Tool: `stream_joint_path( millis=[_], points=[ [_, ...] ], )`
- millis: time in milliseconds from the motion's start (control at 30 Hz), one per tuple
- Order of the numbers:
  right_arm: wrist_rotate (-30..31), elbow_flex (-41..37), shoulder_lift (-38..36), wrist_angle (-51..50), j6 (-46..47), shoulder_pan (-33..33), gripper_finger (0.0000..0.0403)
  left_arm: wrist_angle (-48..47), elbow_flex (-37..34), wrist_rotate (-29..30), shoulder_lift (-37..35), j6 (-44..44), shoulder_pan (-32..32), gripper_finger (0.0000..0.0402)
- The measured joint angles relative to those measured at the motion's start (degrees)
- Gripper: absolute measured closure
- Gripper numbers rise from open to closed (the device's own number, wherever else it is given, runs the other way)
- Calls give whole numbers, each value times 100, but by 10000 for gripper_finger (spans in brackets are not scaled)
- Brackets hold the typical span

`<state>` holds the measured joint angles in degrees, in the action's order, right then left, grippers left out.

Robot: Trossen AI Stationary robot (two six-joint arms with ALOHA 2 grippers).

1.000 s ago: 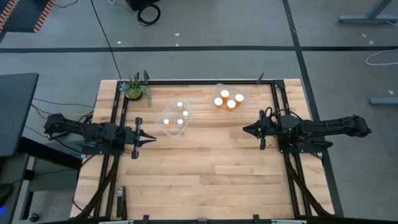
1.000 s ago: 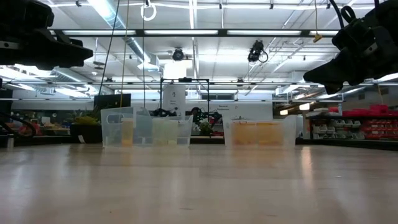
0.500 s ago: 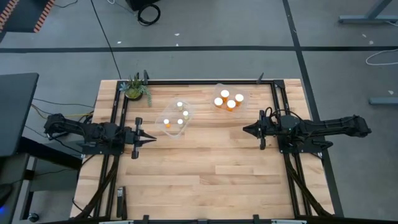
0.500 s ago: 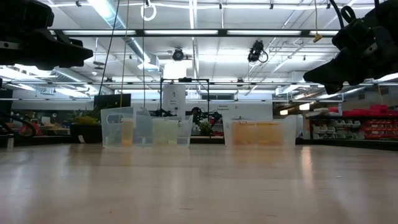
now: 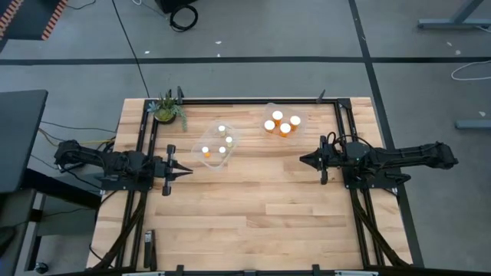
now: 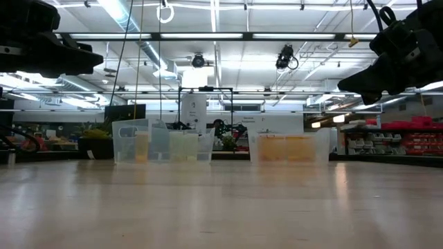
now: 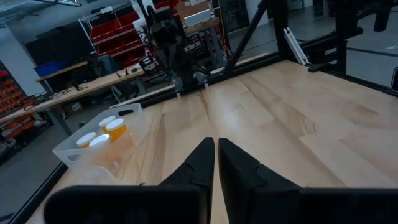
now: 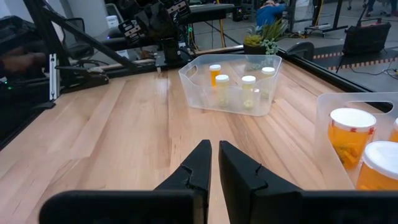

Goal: Pick and place medicine bottles into bin by pill shape (circle, oval)
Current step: Return to Home Position

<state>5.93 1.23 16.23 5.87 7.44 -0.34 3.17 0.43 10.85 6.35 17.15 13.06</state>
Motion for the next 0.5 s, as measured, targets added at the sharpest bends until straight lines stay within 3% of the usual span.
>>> stream_joint_path(
  millis=[500],
  points=[
    [2,0,2,2,0,0,366,1,-2,0,0,0,0,362]
  ],
)
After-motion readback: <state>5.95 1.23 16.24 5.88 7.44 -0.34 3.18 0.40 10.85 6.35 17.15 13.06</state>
